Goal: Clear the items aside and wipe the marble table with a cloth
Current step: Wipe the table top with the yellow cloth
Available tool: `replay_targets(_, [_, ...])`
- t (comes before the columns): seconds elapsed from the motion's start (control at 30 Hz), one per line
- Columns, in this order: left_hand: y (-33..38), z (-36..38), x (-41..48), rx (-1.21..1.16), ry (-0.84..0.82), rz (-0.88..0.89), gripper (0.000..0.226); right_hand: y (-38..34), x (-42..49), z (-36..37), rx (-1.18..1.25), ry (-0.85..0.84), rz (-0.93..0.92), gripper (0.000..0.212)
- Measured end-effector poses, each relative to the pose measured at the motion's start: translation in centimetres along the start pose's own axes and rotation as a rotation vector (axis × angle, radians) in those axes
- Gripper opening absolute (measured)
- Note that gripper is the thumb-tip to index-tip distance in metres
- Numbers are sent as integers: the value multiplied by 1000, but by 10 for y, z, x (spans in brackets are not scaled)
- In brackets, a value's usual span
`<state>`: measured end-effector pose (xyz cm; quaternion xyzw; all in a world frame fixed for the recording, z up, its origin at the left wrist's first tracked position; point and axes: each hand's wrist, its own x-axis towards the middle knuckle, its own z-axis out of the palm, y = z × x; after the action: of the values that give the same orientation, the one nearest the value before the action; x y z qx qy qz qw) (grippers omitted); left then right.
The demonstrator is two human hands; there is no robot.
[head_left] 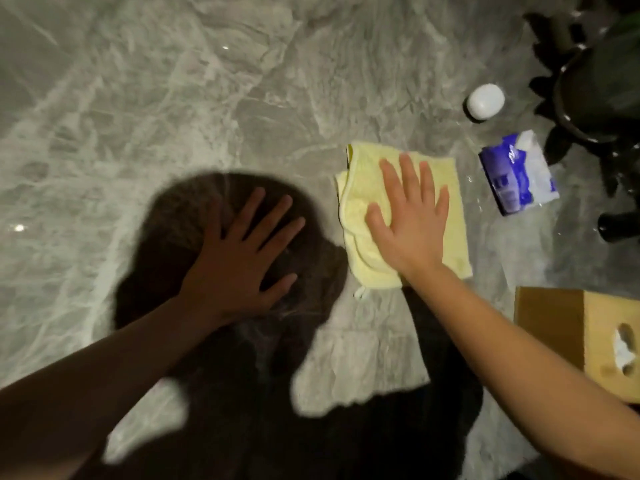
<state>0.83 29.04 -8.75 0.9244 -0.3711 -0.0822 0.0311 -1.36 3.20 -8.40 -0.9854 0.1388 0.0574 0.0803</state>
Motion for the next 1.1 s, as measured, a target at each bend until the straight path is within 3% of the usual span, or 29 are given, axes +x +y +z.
replay_targets(0.27, [-1, -3, 0, 16, 8, -6, 75, -39, 159, -14, 2, 22, -158, 63])
replay_targets(0.5, [-4, -2, 0, -29, 40, 5, 74, -51, 187, -19, -34, -1, -212, 64])
replay_targets(0.73, [-4, -3, 1, -36, 55, 24, 70, -34, 128, -15, -65, -12, -276, 64])
replay_targets(1.1, [32, -9, 2, -48, 17, -147, 76, 54, -84, 1, -94, -54, -247, 67])
